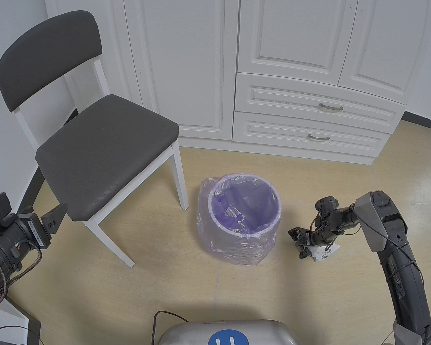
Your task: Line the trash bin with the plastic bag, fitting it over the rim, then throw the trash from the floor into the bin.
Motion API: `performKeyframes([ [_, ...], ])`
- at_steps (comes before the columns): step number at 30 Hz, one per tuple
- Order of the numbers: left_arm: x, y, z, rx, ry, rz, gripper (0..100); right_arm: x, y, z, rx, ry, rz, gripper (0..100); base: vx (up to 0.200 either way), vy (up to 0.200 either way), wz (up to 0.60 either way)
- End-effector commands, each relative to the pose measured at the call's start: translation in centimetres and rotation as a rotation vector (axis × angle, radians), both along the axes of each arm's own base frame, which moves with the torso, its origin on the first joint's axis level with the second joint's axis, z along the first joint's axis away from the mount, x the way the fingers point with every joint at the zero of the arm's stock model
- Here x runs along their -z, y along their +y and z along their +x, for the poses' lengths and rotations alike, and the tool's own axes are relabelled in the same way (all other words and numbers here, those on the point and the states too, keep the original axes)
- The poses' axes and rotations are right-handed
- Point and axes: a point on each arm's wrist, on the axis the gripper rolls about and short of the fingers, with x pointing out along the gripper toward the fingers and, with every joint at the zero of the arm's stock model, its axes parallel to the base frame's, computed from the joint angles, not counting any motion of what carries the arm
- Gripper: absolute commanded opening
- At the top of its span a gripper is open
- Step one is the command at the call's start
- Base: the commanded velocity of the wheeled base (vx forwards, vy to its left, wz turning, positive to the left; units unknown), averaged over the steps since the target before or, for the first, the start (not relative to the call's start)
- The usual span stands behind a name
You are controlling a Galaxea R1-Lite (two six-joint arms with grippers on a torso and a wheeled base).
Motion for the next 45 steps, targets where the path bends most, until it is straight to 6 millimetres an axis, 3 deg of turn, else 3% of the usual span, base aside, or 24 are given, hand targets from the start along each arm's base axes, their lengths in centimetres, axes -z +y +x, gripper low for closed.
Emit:
performKeyframes([
  [1,0.0,-0.1,-0.1,0.005,0.0,0.0,100,0.4,0.3,0.0,-0.005,-0.007,0.0,100,0.0,0.0,0.0],
  [28,-0.4,-0.2,0.4,0.012,-0.04,-0.006,100,0.5,1.5,0.0,-0.05,-0.011,0.039,100,0.0,0.0,0.0],
  [29,-0.5,-0.2,0.4,0.012,-0.046,-0.007,100,0.5,1.6,0.0,-0.051,-0.012,0.04,0,0.0,0.0,0.0],
  [45,-0.3,-0.2,0.4,0.011,-0.04,-0.009,100,0.3,2.2,0.0,-0.061,-0.019,0.026,0,0.0,0.0,0.0],
])
